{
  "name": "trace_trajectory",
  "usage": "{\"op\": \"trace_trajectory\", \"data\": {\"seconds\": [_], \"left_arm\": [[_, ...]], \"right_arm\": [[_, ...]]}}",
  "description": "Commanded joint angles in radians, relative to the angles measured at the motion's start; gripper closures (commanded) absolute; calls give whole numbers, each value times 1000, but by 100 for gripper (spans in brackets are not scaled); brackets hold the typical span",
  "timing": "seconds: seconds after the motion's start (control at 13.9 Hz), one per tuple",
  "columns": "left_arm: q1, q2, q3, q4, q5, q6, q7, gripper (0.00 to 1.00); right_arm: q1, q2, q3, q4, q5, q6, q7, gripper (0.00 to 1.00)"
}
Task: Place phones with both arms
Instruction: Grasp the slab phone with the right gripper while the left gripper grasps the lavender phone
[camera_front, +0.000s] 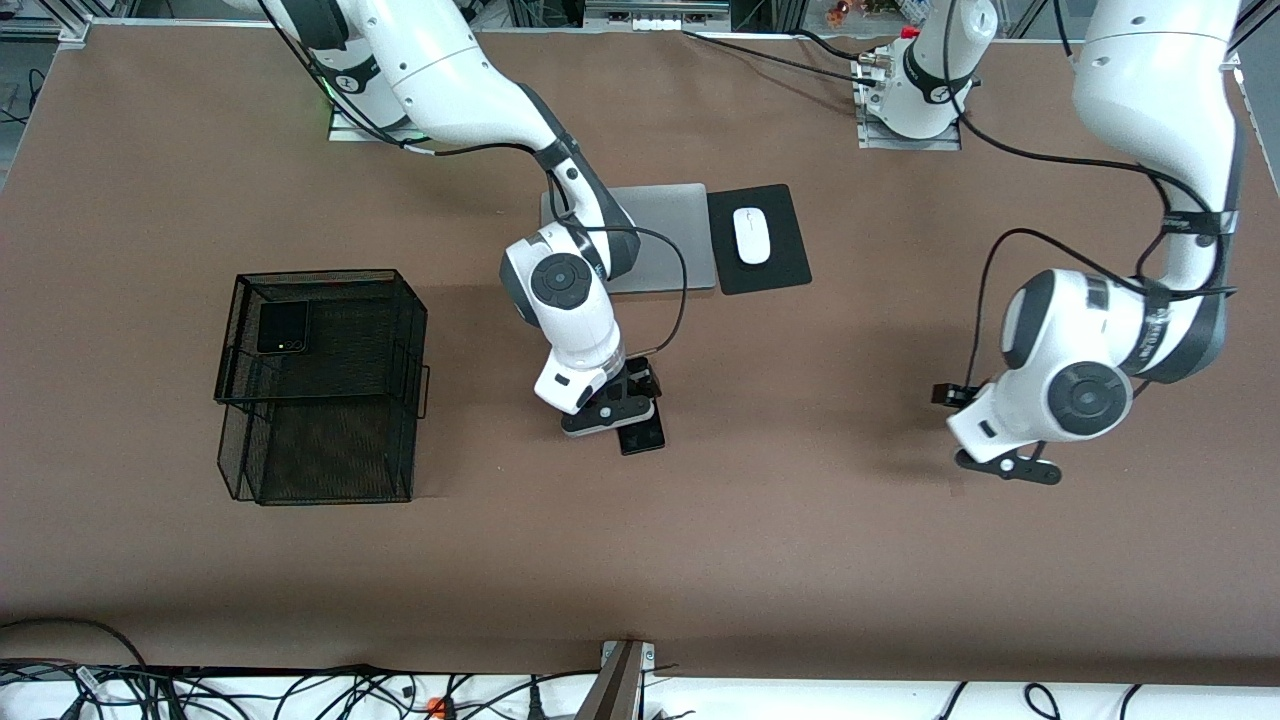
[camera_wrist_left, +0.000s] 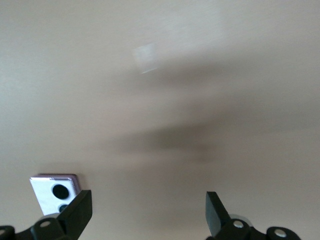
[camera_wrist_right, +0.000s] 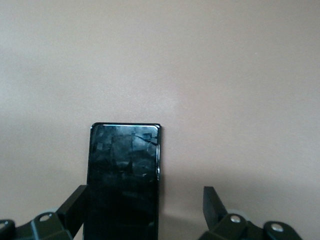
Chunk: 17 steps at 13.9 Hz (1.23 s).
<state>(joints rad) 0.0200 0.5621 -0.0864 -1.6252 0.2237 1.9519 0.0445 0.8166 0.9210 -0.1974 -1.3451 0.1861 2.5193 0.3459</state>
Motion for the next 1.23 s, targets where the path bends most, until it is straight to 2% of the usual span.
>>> {"op": "trace_trajectory", "data": {"seconds": [0.0, 0.36, 0.58, 1.15], "left_arm": [[115, -143, -13, -211, 17, 131, 167, 0], [274, -133, -15, -294, 17, 324, 406, 0], [348, -107, -15, -338, 17, 436, 482, 0], [394, -56, -21, -386, -1, 524, 362, 0]], "right_arm": [[10, 30, 12, 34, 19, 22, 8, 0], [19, 42, 30, 27, 15, 39, 8, 0], [30, 61, 30, 26, 7, 41, 10, 0], [33, 84, 29, 23, -27, 78, 10, 0]]}}
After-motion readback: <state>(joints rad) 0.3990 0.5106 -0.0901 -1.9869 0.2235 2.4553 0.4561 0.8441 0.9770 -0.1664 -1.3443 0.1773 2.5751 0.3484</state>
